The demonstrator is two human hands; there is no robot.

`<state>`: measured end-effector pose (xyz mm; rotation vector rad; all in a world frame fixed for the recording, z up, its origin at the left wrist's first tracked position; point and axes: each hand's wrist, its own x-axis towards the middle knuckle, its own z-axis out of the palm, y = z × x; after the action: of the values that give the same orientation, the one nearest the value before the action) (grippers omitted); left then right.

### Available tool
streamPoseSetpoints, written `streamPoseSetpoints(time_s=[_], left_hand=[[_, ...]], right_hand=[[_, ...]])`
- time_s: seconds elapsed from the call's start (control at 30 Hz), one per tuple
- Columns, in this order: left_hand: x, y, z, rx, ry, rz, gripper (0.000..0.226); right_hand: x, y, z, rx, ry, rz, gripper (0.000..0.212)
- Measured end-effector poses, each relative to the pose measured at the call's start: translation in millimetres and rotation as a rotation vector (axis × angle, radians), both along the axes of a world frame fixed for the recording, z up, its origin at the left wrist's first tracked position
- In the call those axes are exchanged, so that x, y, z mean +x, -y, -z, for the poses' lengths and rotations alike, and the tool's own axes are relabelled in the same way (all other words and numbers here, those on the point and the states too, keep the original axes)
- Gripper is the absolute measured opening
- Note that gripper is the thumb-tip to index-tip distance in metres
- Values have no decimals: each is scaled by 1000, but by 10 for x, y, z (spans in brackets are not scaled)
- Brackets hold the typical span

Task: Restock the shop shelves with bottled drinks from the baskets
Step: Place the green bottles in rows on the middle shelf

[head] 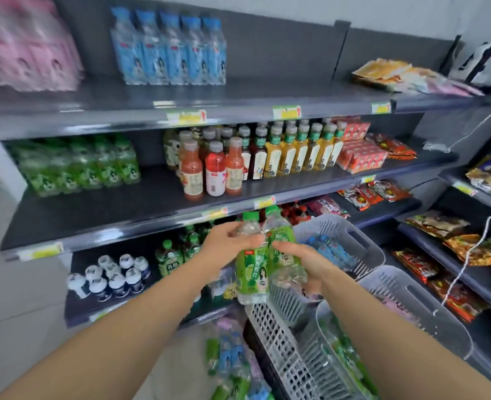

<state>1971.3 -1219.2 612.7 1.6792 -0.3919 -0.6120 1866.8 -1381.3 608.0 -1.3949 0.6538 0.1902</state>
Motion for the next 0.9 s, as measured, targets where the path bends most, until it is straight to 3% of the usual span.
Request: streamPoseSetpoints(time_s=[0.1, 0.17, 0.3, 0.37, 0.53, 0.73, 0.9], left_hand=[[130, -231, -88, 41, 22, -102, 71], [210, -401, -136, 50, 8, -154, 70], [364, -772, -214, 58, 18, -277, 53], [435, -963, -251, 77, 24, -347, 57], [618, -1437, -288, 60, 46, -510, 53], [1103, -1942, -240, 54, 55, -594, 86], [1639, -2246, -192, 35, 60, -586, 95]], right_hand=[[258, -132, -40, -45, 54, -6, 84], [412, -228, -90, -39, 118, -45, 65], [728, -446, -141, -145, 210, -87, 59], [908, -555, -137, -136, 253, -128, 49], [1351, -866, -152, -90, 300, -193, 54], [1977, -1314, -134, -160, 342, -284, 53], [2639, -1622, -55, -256, 347, -271, 54]])
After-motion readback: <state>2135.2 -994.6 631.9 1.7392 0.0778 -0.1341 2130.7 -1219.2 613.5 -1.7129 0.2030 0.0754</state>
